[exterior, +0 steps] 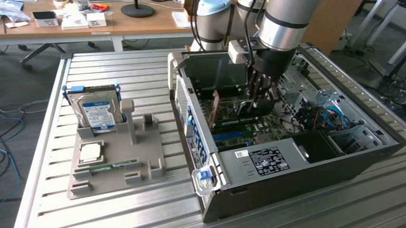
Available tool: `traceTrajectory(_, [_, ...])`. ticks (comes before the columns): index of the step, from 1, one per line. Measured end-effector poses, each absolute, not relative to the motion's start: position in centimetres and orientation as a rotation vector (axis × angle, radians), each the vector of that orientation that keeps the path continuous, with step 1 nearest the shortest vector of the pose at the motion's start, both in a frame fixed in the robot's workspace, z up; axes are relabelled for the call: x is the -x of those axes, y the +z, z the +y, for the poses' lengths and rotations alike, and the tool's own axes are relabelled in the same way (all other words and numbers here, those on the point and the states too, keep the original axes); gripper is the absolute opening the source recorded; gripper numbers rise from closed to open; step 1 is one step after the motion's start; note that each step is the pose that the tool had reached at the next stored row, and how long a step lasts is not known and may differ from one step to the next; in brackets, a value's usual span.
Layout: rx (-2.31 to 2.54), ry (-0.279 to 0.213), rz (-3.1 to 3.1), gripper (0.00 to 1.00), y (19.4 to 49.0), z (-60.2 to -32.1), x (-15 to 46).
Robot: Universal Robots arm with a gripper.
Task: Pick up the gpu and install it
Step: 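Insert the gpu into the slot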
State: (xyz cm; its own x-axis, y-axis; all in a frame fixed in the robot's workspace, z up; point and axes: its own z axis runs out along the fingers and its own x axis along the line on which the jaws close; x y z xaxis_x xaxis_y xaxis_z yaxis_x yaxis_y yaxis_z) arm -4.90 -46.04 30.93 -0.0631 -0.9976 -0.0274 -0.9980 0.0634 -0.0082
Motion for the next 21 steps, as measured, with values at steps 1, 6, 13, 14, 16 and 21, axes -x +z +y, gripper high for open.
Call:
traceTrajectory(1, [2.132, 0.02, 2.272, 0.27, 30.8, -46.1, 4.9])
traceTrajectory(6, [2.132, 0.02, 2.272, 0.27, 30.2, -46.2, 5.1])
traceTrajectory(13, [2.132, 0.02, 2.272, 0.27, 29.7, -46.2, 5.4])
traceTrajectory(14, [2.133, 0.02, 2.272, 0.27, 29.7, -46.2, 5.4])
traceTrajectory(16, [2.133, 0.02, 2.272, 0.27, 29.7, -46.2, 5.4])
traceTrajectory(21, [2.132, 0.02, 2.272, 0.27, 29.3, -46.2, 5.6])
